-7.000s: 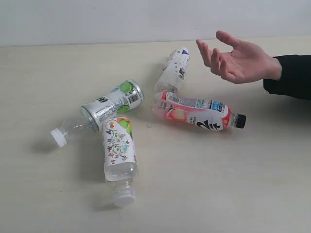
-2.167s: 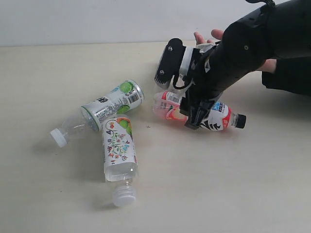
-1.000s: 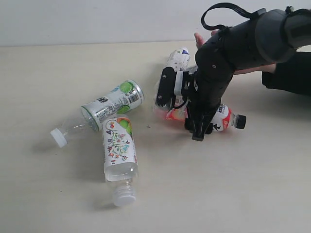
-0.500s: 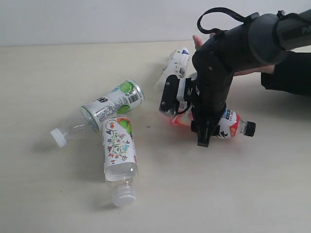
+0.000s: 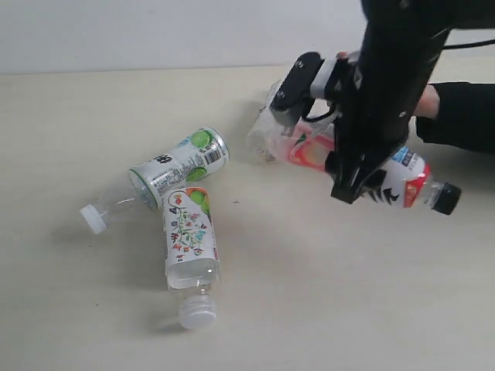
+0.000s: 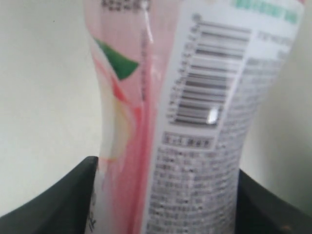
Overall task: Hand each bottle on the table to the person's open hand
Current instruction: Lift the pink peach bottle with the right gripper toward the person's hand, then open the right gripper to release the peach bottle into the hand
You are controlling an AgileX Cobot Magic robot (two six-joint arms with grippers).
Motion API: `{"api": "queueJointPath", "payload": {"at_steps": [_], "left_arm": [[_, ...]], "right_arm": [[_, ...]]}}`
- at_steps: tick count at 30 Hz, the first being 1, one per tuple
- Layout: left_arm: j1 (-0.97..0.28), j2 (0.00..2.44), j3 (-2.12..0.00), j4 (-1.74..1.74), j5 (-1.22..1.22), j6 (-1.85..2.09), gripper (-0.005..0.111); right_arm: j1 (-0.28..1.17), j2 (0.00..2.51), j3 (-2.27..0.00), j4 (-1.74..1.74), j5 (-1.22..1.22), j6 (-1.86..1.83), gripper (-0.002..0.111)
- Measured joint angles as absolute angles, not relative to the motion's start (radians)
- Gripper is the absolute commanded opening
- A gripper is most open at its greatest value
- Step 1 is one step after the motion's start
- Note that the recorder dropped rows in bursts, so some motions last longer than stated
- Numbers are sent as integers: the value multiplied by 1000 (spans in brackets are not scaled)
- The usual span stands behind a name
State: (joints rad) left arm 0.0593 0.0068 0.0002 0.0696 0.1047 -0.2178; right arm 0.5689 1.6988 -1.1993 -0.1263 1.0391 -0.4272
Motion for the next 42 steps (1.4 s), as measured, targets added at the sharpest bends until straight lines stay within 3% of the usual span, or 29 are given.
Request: {"api": "queueJointPath", "payload": {"at_steps": [10, 18, 24, 32, 42], "left_arm": [[59, 7, 0, 70, 105, -218, 0], [59, 7, 0, 70, 105, -218, 0], [59, 7, 0, 70, 105, -218, 0], [59, 7, 0, 70, 105, -218, 0], [59, 7, 0, 70, 105, -218, 0]], "right_arm": [[569, 1337, -1293, -162, 1209, 5, 0], [569, 1276, -1510, -227, 1219, 201, 0], [521, 1409, -1587, -218, 1220, 235, 0], [401, 1855, -1590, -178, 1222, 195, 0], [399, 1947, -1590, -176, 1218, 193, 1]]}}
